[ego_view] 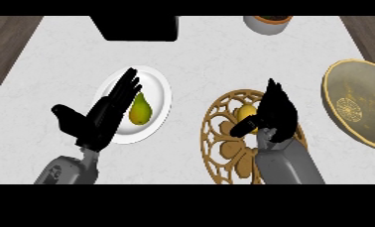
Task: Pick the lemon from the placemat and place it in the bowl
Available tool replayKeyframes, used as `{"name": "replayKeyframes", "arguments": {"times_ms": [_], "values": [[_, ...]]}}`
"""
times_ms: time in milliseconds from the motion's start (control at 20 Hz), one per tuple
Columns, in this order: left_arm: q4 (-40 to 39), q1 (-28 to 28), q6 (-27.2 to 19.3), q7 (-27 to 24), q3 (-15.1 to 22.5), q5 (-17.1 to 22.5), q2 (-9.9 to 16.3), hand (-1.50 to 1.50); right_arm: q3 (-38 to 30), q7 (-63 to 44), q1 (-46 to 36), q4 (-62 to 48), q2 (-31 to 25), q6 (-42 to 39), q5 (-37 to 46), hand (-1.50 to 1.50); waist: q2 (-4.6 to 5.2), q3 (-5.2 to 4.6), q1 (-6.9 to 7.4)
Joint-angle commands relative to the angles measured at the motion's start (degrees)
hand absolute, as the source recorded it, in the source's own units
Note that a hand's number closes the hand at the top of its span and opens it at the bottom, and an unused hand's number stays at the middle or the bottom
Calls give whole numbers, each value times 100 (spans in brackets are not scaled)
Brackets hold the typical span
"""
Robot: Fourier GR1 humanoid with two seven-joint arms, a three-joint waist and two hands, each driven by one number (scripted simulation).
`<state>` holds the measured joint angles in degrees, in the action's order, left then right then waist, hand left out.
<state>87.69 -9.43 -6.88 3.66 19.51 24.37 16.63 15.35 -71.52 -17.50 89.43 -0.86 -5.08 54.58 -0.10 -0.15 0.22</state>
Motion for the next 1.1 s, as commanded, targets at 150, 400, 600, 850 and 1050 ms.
{"name": "replayKeyframes", "arguments": {"times_ms": [150,400,600,850,1050], "values": [[-149,134,53,-247,94,-181,-171,0,-148,-1370,-451,-355,82,-695,-159,-150,14,6,16],[-89,-119,-148,102,-100,-177,-188,0,-41,-1371,-420,-444,82,-607,-149,-150,-2,7,-9],[-47,336,68,-371,148,-351,-259,0,135,-1371,-673,-1006,82,-48,-156,-150,7,6,91],[-151,-17,128,-2,-147,-153,-243,0,190,-1371,-501,-1037,82,16,-123,-150,10,9,17],[205,71,18,133,-118,-255,-218,0,-126,-1238,-273,-892,82,-230,117,-150,-14,12,-26]]}}
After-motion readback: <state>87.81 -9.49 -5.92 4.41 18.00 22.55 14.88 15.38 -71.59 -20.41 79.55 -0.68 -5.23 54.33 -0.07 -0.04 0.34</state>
